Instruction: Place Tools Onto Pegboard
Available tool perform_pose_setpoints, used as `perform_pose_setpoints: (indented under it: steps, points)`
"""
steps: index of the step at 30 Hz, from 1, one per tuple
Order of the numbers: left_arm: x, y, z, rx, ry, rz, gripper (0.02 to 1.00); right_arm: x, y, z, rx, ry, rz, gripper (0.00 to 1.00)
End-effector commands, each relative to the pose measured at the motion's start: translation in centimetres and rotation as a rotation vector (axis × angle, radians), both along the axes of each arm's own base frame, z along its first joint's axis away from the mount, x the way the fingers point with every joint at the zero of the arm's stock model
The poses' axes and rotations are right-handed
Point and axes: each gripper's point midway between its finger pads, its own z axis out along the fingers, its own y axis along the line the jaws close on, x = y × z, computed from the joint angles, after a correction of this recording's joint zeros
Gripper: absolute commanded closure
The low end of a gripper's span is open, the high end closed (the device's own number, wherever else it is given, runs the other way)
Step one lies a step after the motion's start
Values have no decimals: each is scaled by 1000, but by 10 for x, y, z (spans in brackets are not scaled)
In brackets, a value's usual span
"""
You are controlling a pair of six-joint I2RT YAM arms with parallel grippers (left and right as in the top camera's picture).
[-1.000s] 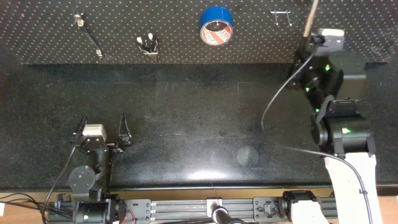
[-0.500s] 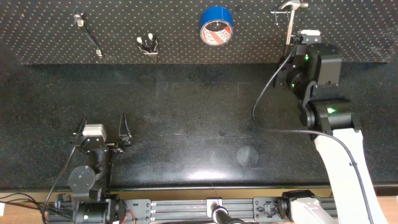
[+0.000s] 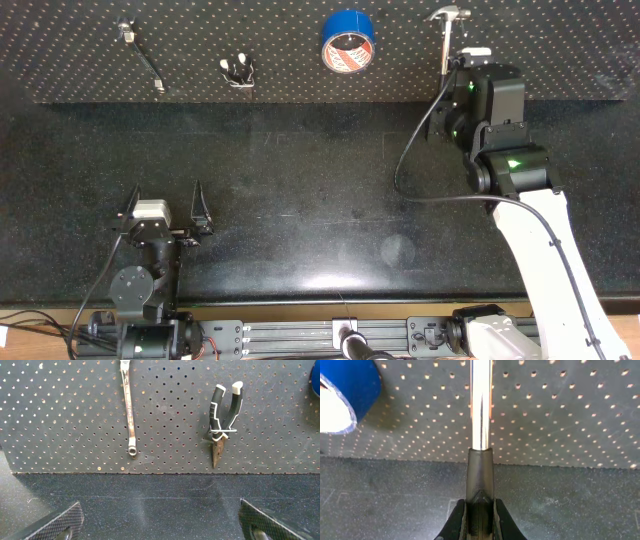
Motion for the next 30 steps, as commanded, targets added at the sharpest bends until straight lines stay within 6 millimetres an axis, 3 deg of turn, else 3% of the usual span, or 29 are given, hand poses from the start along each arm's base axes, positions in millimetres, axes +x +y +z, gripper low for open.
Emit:
perform_pose_setpoints:
  steps: [1,15,29,30]
  points:
    - [0,1,0,-16,-2,3,23,10,1,20,13,-68,-13,925]
    - [-1,1,0,-16,-1,3,23,21,-5,-20,-18,39,-56,925]
    - [-1,1,0,-16,-1,3,23,32,-16,-32,35,54,-134,921]
    - [-1,1,0,-16,-1,3,23,33,-16,-34,34,58,-134,871]
